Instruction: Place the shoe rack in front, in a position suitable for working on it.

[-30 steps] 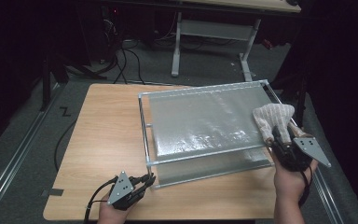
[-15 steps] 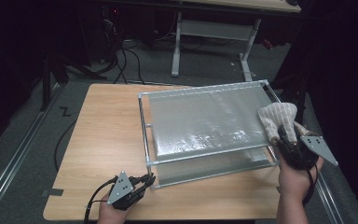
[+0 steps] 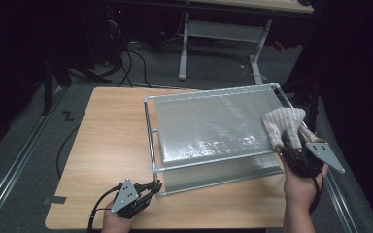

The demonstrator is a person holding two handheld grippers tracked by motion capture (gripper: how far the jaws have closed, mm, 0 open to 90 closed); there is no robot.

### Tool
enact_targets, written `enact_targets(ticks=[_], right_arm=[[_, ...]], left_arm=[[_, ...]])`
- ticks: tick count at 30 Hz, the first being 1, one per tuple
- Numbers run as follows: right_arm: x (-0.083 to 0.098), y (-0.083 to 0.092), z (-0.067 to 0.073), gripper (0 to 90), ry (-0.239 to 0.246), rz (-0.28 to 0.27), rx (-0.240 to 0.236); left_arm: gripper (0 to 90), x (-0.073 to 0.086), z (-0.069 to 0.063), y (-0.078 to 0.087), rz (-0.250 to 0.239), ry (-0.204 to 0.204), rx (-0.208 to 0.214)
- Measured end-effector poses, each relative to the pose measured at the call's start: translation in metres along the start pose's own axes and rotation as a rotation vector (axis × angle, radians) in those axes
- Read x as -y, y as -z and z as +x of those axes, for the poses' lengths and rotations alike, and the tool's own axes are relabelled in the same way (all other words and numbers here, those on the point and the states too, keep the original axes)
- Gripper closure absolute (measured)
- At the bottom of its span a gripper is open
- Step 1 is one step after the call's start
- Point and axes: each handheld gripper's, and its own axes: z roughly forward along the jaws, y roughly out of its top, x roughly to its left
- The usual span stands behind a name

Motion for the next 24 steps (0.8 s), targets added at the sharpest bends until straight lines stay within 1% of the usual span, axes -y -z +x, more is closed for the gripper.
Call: enact_targets(ticks=[2, 6, 7, 9, 10, 13, 17, 20, 24], right_arm=[[0.001, 0.001, 0.007, 55.5, 0.001, -0.002, -0.015], [0.002, 0.005, 0.025, 55.4, 0.009, -0.01, -0.05], [0.003, 0.006, 0.031, 55.3, 0.011, -0.013, -0.06], [0.004, 0.009, 0.047, 55.2, 0.028, -0.017, -0.079], [0.004, 0.009, 0.052, 55.1, 0.032, -0.018, -0.086], [0.005, 0.013, 0.07, 54.8, 0.041, -0.018, -0.121], [0.005, 0.017, 0.095, 54.5, 0.069, -0.02, -0.177], [0.004, 0.019, 0.11, 54.1, 0.078, -0.014, -0.208], [0.004, 0.021, 0.135, 53.6, 0.092, -0.014, -0.261]], left_arm=[[80.9, 0.0, 0.0, 0.0, 0.0, 0.0, 0.0], [80.9, 0.0, 0.0, 0.0, -0.001, -0.001, 0.0], [80.9, 0.0, 0.0, 0.0, -0.001, -0.001, 0.0], [80.9, 0.0, 0.0, 0.0, 0.001, -0.003, -0.001], [80.9, 0.0, 0.0, 0.0, 0.002, -0.003, -0.002], [80.9, 0.0, 0.0, 0.0, 0.002, -0.002, -0.003], [80.9, 0.0, 0.0, 0.0, 0.002, -0.002, -0.003], [80.9, 0.0, 0.0, 0.0, 0.002, -0.003, -0.004], [80.8, 0.0, -0.001, 0.0, 0.004, -0.006, -0.008]])
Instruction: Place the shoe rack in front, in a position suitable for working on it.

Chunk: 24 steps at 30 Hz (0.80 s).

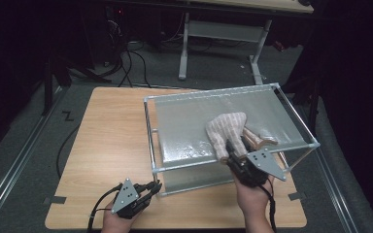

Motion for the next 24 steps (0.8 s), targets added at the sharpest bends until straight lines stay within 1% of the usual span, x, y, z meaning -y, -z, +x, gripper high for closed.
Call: enact_targets(ticks=[3, 6, 10, 16, 20, 24], right_arm=[[-0.002, -0.002, 0.019, 53.6, 0.013, -0.001, -0.042], [-0.003, -0.004, 0.037, 53.4, 0.023, 0.0, -0.07], [-0.006, -0.007, 0.061, 52.8, 0.037, -0.004, -0.109], [-0.009, -0.009, 0.092, 51.3, 0.052, -0.006, -0.179], [-0.012, -0.01, 0.111, 50.1, 0.064, -0.006, -0.21], [-0.013, -0.01, 0.124, 48.1, 0.074, -0.008, -0.239]], left_arm=[[80.8, 0.0, 0.0, 0.0, 0.0, -0.006, -0.002], [80.7, 0.0, 0.0, 0.0, 0.0, -0.01, -0.001], [80.8, 0.0, 0.0, 0.0, 0.001, -0.004, 0.001], [80.8, 0.0, 0.001, 0.0, -0.001, 0.002, 0.008], [80.8, 0.0, 0.001, 0.0, -0.001, 0.001, 0.009], [80.8, 0.0, 0.002, 0.0, 0.002, -0.002, 0.011]])
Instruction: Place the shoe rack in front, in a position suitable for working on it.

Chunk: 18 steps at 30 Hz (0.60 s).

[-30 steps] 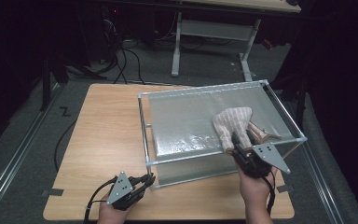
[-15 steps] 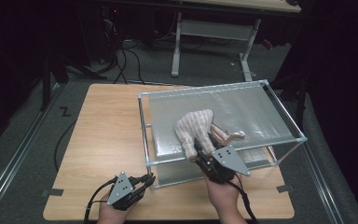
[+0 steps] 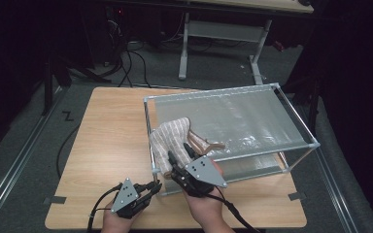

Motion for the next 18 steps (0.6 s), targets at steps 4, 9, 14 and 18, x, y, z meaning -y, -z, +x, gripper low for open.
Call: enact_targets(ticks=[4, 9, 14, 18], right_arm=[[0.0007, -0.0013, 0.0057, 46.8, -0.002, -0.01, -0.002], [0.0016, -0.001, 0.0044, 46.2, -0.001, -0.01, -0.003], [0.0028, -0.0009, 0.0021, 44.7, 0.003, -0.01, -0.001], [0.0041, -0.0002, -0.0013, 44.4, 0.003, -0.013, 0.0]], left_arm=[[80.8, 0.0001, 0.0003, 0.0006, 0.0, 0.001, 0.003], [80.8, 0.0001, 0.0001, 0.0007, 0.0, 0.0, 0.002], [80.8, 0.0001, -0.0002, 0.0005, -0.002, 0.003, 0.002], [80.8, 0.0002, -0.0001, 0.0006, -0.001, 0.002, 0.002]])
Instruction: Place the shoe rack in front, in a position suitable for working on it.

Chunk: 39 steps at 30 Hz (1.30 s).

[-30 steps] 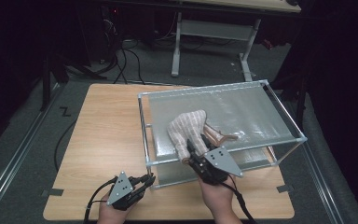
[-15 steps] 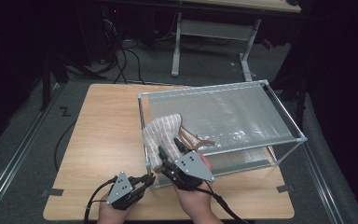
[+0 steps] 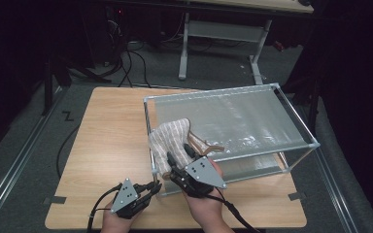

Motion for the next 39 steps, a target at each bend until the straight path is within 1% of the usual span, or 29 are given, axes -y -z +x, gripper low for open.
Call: enact_targets(ticks=[5, 7, 10, 13, 16, 25, 27, 29, 35, 38, 39], right_arm=[[0.001, 0.001, -0.006, 44.3, 0.004, -0.001, 0.006], [0.002, 0.002, -0.008, 44.3, -0.002, 0.003, 0.008], [0.003, 0.003, -0.013, 44.3, -0.003, 0.002, 0.02], [0.004, 0.005, -0.02, 44.3, -0.005, 0.008, 0.031], [0.005, 0.009, -0.03, 44.3, -0.011, 0.013, 0.055], [0.011, 0.023, -0.065, 44.6, -0.023, 0.021, 0.123], [0.012, 0.027, -0.077, 44.7, -0.037, 0.028, 0.148], [0.013, 0.029, -0.084, 44.7, -0.04, 0.03, 0.166], [0.018, 0.041, -0.115, 44.7, -0.049, 0.034, 0.237], [0.02, 0.046, -0.129, 44.9, -0.061, 0.034, 0.26], [0.021, 0.048, -0.135, 45.0, -0.064, 0.036, 0.276]], left_arm=[[80.9, 0.0, 0.0, 0.0, 0.001, -0.002, -0.002], [80.8, 0.0, 0.0, 0.0, 0.002, -0.002, -0.003], [80.8, 0.0, 0.0, 0.0, 0.003, -0.003, -0.003], [80.8, 0.0, 0.0, 0.0, 0.001, -0.001, -0.003], [80.8, 0.0, -0.001, 0.0, 0.001, -0.001, -0.004], [80.8, 0.0, -0.001, 0.0, 0.004, -0.003, -0.005], [80.8, 0.0, -0.002, 0.0, 0.003, 0.002, -0.006], [80.8, 0.0, -0.001, 0.0, 0.006, -0.001, -0.006], [80.9, 0.0, -0.001, 0.0, 0.005, 0.0, -0.006], [80.9, -0.001, -0.001, 0.0, 0.006, -0.001, -0.006], [80.8, -0.001, -0.001, 0.0, 0.006, 0.0, -0.006]])
